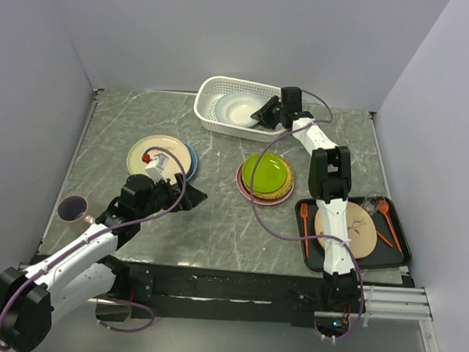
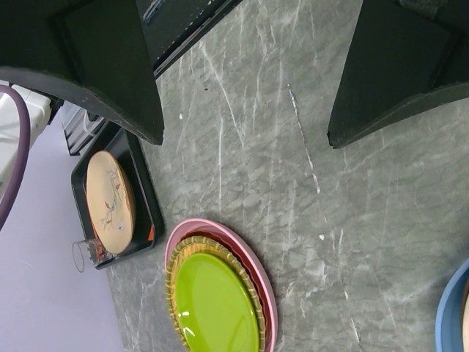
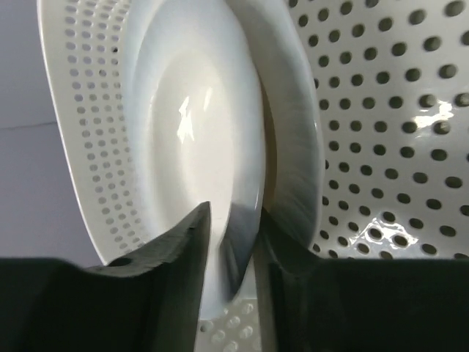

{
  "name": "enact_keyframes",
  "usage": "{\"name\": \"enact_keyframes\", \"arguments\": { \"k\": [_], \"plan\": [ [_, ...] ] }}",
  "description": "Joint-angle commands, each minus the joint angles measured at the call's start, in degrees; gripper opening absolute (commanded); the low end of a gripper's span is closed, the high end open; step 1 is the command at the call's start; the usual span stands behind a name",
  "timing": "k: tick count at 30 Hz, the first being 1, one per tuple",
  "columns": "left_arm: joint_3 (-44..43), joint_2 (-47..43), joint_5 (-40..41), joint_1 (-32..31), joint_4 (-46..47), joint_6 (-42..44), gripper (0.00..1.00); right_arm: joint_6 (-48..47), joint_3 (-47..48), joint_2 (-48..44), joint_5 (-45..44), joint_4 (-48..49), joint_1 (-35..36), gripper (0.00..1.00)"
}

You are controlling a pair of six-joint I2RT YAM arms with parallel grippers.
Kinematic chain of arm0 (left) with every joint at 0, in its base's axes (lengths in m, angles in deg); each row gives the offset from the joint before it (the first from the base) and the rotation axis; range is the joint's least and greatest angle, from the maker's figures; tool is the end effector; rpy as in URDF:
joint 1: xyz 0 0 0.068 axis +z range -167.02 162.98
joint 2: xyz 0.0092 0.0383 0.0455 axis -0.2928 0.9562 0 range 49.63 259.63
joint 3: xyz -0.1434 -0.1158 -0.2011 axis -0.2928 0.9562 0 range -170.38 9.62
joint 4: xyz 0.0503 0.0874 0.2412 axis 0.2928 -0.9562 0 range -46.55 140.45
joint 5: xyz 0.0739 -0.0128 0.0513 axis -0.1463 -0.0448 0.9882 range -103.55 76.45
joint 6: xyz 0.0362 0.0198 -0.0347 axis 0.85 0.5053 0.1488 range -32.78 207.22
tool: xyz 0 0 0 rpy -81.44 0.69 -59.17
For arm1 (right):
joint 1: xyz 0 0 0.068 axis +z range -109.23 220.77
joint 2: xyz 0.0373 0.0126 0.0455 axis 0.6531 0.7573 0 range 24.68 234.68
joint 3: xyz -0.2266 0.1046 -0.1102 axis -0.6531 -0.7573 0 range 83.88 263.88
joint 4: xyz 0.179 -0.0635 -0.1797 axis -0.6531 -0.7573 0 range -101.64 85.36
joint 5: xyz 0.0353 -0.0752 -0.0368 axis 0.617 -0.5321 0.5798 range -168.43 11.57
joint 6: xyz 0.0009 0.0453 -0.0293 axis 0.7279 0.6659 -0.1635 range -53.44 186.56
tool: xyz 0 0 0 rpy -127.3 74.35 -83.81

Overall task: Place the plates into the plastic bin on the countertop
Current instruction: Place the plate in the plastic bin.

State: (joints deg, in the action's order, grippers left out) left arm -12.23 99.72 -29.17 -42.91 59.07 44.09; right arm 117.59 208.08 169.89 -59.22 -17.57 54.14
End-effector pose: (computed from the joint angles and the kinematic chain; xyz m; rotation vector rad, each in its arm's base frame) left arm 0.1730 -0.0944 0.2166 -0.1109 2.0476 -1.0462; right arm 0.5580 0.1447 0.1722 0.5450 2.2386 0.9793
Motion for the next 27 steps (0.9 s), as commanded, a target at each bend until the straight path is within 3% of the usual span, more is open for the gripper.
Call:
{"name": "enact_keyframes", "arguments": {
  "k": [1, 11, 18, 23, 27],
  "plan": [
    [0.0, -0.3, -1.7, 0.0, 2.7, 0.3, 0.99, -1.3, 2.7, -1.7, 1.1, 4.0, 0.4, 0.41],
    [0.5, -1.1, -1.8, 0.1, 3.3, -0.5, 0.99, -4.3, 0.3, -5.2, 0.9, 0.8, 0.1, 0.54],
    [-2.1, -2.2, 0.5, 0.0, -1.3, 1.2, 0.99, -7.8, -3.1, -10.5, -1.9, -3.5, -0.5, 0.61],
    [-3.6, -2.7, 3.0, 0.0, -6.0, 1.9, 0.99, -8.2, -13.1, -18.5, -5.2, -0.5, -1.7, 0.65],
    [-3.6, -4.4, 5.9, 0.0, -7.7, 0.9, 0.99, -8.9, -15.1, -21.2, -4.7, -0.3, -2.5, 0.66]
  ]
}}
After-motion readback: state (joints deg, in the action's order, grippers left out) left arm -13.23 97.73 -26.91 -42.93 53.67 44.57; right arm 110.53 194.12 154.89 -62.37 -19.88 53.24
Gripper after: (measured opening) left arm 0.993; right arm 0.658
